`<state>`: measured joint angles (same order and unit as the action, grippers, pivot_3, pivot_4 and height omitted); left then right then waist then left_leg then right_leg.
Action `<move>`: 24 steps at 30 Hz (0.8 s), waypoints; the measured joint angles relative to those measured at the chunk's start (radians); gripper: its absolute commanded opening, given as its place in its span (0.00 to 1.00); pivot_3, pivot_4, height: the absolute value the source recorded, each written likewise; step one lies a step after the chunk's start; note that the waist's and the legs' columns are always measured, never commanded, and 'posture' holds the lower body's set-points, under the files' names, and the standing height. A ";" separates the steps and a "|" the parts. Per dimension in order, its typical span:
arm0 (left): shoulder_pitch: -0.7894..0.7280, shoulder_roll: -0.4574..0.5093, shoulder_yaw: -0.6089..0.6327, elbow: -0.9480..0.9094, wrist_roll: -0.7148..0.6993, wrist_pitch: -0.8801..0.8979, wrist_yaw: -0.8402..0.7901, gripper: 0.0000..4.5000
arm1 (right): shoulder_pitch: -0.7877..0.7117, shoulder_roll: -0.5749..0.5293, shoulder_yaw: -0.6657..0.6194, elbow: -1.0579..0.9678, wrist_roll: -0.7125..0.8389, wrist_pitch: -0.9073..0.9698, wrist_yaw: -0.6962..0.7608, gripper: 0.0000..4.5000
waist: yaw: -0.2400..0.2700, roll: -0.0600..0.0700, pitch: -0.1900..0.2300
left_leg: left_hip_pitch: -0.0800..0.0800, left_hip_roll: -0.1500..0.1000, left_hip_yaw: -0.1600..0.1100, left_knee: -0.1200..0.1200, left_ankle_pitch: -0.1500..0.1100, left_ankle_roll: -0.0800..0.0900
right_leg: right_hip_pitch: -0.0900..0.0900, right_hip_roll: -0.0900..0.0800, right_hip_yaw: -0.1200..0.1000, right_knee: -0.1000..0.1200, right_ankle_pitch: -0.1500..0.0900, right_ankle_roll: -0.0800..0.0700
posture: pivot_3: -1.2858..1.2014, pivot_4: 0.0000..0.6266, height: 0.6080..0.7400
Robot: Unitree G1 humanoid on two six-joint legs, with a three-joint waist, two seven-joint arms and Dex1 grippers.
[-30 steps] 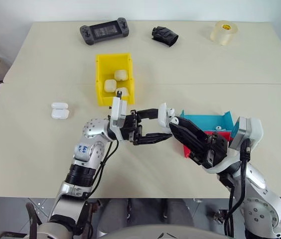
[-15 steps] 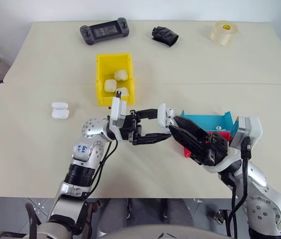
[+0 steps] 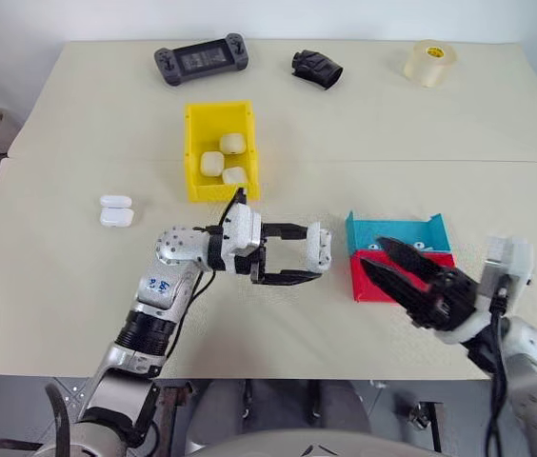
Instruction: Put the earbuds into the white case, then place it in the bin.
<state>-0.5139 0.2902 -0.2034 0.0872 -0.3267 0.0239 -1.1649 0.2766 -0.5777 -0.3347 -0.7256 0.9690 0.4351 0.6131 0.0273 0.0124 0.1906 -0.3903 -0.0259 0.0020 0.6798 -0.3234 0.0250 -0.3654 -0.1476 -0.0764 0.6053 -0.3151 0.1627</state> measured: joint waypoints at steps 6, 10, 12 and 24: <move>-0.076 0.007 -0.055 -0.008 0.091 0.036 0.057 0.61 | -0.085 -0.063 0.013 -0.014 0.018 0.028 -0.008 0.39 | -0.004 0.000 0.000 | 0.000 0.003 0.001 0.000 0.000 0.000 | 0.000 0.000 0.000 0.001 0.000 0.000 | 0.52 0.24 1.00; -0.112 0.011 -0.083 -0.009 0.138 0.041 0.075 0.61 | -0.205 -0.085 0.145 -0.031 -0.037 0.092 -0.056 0.07 | -0.002 0.000 0.000 | 0.000 0.003 0.000 0.000 0.000 0.000 | -0.001 0.000 0.000 0.000 0.000 0.000 | 0.52 0.24 1.00; -0.115 0.011 -0.095 -0.009 0.150 0.042 0.080 0.61 | -0.256 -0.084 0.205 -0.032 -0.061 0.120 -0.088 0.01 | -0.002 0.000 0.000 | -0.001 0.003 0.000 0.000 0.000 0.000 | -0.001 0.000 0.000 0.001 0.000 0.000 | 0.52 0.24 1.00; -0.106 0.060 -0.105 -0.037 0.181 0.065 0.085 0.61 | -0.414 -0.113 0.290 -0.023 -0.123 0.210 -0.127 0.01 | -0.001 0.000 0.000 | -0.001 0.003 -0.001 0.001 0.000 0.000 | -0.001 0.000 -0.001 0.001 0.000 0.000 | 0.52 0.24 1.00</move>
<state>-0.6202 0.3505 -0.3081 0.0505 -0.1456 0.0894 -1.0798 -0.1379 -0.6907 -0.0446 -0.7487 0.8464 0.6454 0.4861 0.0265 0.0120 0.1908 -0.3918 -0.0233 0.0010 0.6806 -0.3233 0.0249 -0.3667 -0.1481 -0.0776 0.6061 -0.3151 0.1627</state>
